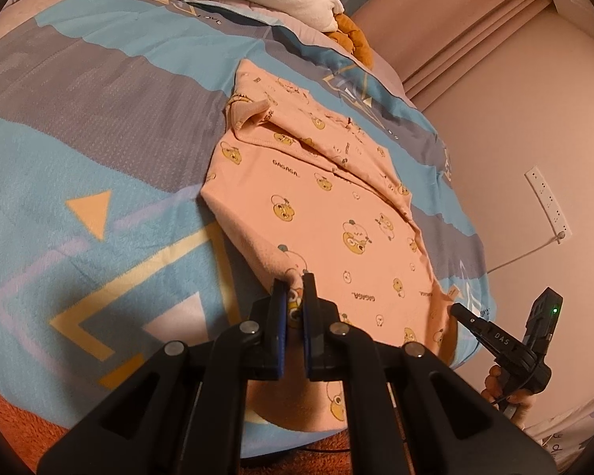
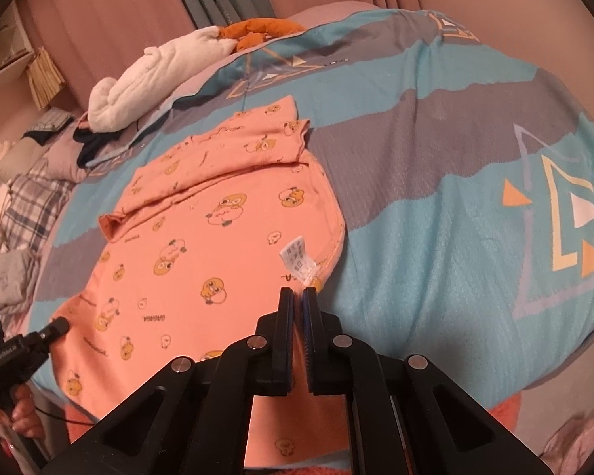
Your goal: Fold small clothes
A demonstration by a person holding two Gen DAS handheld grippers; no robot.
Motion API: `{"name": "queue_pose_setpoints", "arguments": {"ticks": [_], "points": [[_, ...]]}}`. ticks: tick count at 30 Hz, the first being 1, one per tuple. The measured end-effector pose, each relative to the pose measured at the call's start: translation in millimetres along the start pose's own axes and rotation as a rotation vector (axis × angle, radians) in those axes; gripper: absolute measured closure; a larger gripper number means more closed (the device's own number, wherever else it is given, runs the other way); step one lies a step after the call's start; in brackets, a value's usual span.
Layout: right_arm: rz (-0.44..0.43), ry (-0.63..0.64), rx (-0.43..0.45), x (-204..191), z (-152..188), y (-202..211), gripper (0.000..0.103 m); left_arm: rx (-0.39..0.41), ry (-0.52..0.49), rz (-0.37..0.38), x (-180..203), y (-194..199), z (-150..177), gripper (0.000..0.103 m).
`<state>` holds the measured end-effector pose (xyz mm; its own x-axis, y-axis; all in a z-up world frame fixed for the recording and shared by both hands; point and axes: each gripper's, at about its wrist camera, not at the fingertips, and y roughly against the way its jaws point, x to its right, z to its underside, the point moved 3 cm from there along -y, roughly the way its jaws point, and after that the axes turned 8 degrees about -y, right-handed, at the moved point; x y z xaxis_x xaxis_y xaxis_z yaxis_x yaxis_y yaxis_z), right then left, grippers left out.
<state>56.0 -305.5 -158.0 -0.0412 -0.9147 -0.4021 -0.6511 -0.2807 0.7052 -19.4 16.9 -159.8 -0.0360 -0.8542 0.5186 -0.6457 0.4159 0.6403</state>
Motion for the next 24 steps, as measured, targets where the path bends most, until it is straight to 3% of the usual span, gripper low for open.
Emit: {"name": "queue_pose_setpoints", "arguments": {"ticks": [17,24], "points": [[-0.027,-0.012,0.088,-3.3,-31.5,1.4,0.097,0.003,0.034,0.023,-4.6,-12.5,-24.8,0.097],[-0.026,-0.007,0.072,-6.6,-37.8,-10.9,0.097,-0.021,0.063,-0.015,-11.4,-27.2,-30.0,0.097]]}}
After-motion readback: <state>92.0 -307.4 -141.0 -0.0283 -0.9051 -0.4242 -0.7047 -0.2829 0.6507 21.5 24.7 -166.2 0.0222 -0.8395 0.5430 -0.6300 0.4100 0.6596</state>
